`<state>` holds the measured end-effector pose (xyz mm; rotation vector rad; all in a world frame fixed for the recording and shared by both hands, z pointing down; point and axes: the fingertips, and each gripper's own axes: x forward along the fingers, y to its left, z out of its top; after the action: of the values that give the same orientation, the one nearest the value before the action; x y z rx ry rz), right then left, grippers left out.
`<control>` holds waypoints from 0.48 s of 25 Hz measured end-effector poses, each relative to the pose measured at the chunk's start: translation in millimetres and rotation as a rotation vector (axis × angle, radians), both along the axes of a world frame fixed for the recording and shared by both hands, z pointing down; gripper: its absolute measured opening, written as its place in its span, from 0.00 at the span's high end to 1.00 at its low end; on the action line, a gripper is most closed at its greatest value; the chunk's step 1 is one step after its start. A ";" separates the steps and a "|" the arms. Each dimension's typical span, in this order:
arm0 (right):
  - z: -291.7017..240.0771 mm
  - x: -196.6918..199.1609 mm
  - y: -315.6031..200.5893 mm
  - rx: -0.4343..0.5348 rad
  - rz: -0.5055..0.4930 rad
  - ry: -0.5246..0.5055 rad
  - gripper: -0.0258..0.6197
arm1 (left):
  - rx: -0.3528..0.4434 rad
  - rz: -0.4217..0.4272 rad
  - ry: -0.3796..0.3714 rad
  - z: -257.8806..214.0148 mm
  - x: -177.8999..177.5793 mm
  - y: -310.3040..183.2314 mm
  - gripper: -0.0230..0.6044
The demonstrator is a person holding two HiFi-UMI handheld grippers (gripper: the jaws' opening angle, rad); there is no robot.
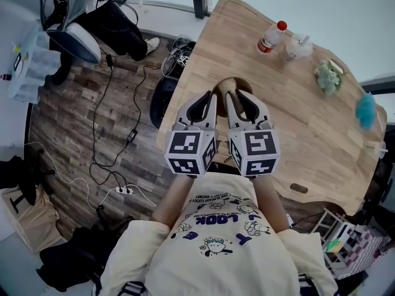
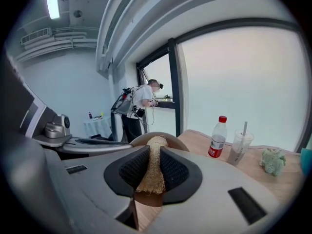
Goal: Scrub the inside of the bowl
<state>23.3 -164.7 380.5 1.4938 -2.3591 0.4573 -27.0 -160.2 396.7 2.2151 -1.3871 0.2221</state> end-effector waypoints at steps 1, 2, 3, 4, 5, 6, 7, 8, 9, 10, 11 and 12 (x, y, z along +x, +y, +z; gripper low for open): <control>-0.7 -1.9 0.3 0.000 -0.010 -0.006 0.86 | 0.001 0.003 0.000 -0.4 0.6 -0.6 0.88; -1.2 -3.8 0.8 -0.003 -0.017 -0.016 0.86 | 0.001 0.006 0.000 -0.7 1.0 -1.1 0.88; -1.6 -5.7 1.4 -0.008 -0.023 -0.030 0.86 | 0.002 0.009 -0.001 -0.9 1.2 -1.4 0.88; -1.8 -7.4 2.1 -0.016 -0.027 -0.049 0.86 | 0.002 0.012 -0.003 -0.9 1.2 -1.6 0.88; -1.9 -9.0 2.7 -0.026 -0.031 -0.071 0.86 | 0.002 0.012 -0.005 -0.8 1.2 -1.8 0.88; -2.0 -10.4 3.3 -0.036 -0.034 -0.094 0.86 | 0.003 0.011 -0.006 -0.6 1.1 -1.9 0.88; -1.8 -11.6 4.0 -0.045 -0.038 -0.113 0.86 | 0.004 0.009 -0.005 -0.5 1.2 -1.9 0.88; -1.5 -12.7 5.0 -0.052 -0.042 -0.126 0.86 | 0.006 0.006 -0.005 -0.5 1.2 -1.9 0.88; -1.0 -13.9 6.1 -0.056 -0.046 -0.131 0.86 | 0.009 0.003 -0.004 -0.8 1.2 -2.1 0.88; -0.1 -15.5 7.4 -0.059 -0.050 -0.132 0.86 | 0.013 0.000 -0.004 -1.1 0.9 -2.4 0.88; 1.0 -17.3 8.6 -0.063 -0.055 -0.130 0.86 | 0.015 -0.002 -0.007 -1.5 0.2 -2.8 0.88; 2.4 -19.1 9.7 -0.068 -0.060 -0.126 0.86 | 0.018 -0.005 -0.011 -1.8 -0.9 -3.4 0.88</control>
<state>4.2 -155.0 383.0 1.3987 -2.4503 0.6270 -27.8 -163.6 394.9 2.2281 -1.4052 0.2220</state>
